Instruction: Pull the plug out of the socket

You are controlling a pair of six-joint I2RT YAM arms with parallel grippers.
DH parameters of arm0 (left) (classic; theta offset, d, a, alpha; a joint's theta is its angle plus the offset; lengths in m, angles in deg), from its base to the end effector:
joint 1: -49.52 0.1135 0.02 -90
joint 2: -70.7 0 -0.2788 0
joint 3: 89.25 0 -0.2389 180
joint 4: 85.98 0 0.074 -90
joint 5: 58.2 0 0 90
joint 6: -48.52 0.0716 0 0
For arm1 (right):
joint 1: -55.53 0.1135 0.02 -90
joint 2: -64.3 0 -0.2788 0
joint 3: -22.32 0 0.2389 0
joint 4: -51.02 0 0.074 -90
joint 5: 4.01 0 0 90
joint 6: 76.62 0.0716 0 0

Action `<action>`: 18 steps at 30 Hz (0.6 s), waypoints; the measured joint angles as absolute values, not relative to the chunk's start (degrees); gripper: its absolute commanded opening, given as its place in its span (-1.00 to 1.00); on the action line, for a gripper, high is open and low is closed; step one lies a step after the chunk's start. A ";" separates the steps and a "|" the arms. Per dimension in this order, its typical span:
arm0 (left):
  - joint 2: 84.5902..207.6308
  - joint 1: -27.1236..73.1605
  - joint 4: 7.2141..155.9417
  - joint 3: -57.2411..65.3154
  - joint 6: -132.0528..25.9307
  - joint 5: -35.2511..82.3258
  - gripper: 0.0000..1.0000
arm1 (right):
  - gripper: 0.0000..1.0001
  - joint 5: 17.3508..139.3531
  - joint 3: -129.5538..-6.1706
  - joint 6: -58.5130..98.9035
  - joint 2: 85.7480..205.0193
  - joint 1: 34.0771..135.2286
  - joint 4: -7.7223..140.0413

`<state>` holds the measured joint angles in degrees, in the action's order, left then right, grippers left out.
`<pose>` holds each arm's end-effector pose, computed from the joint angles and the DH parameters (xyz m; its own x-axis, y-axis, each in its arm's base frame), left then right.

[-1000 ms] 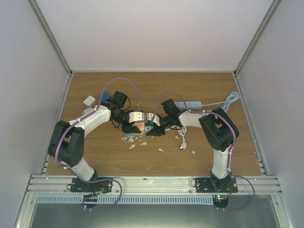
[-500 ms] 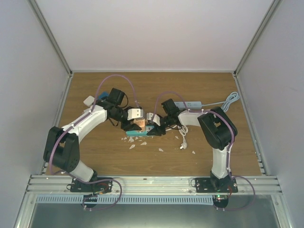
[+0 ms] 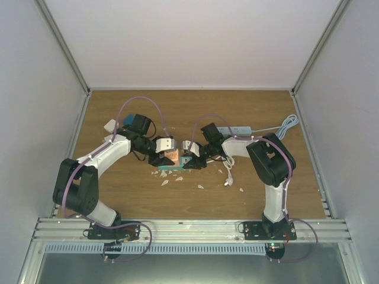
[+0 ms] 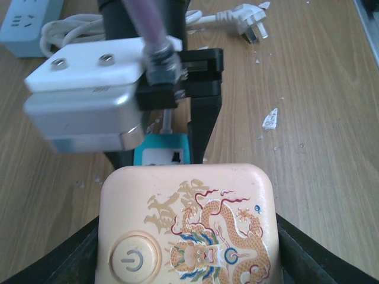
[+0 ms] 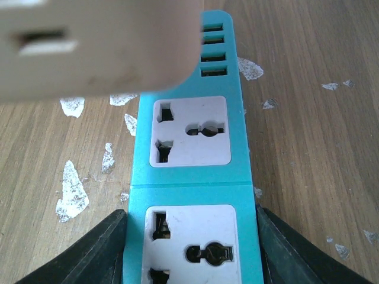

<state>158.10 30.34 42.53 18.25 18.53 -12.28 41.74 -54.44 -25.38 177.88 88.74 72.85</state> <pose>0.2561 -0.1418 0.2156 -0.0003 0.6588 -0.7523 0.9991 0.0327 0.0283 0.2972 0.2543 0.1189 -0.1214 -0.6155 -0.7788 -0.9901 0.0194 0.1390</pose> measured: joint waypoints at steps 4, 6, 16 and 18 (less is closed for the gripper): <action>157.60 33.53 41.61 18.19 18.53 -12.98 -0.48 | -0.49 41.85 -54.97 -25.62 177.86 88.74 74.01; 156.88 35.58 40.62 17.95 18.53 -13.22 -0.48 | -0.48 41.98 -55.78 -25.71 177.86 88.74 75.45; 154.54 41.42 38.53 17.27 18.53 -13.74 -0.47 | -0.48 44.67 -64.35 -32.90 177.88 85.83 94.67; 154.54 42.05 38.26 17.27 18.53 -14.07 -0.47 | -0.49 44.37 -63.97 -35.02 177.75 83.67 97.20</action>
<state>154.54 42.05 38.26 17.27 18.53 -14.07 44.37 -63.97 -35.02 177.75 83.67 97.20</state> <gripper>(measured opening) 0.608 0.526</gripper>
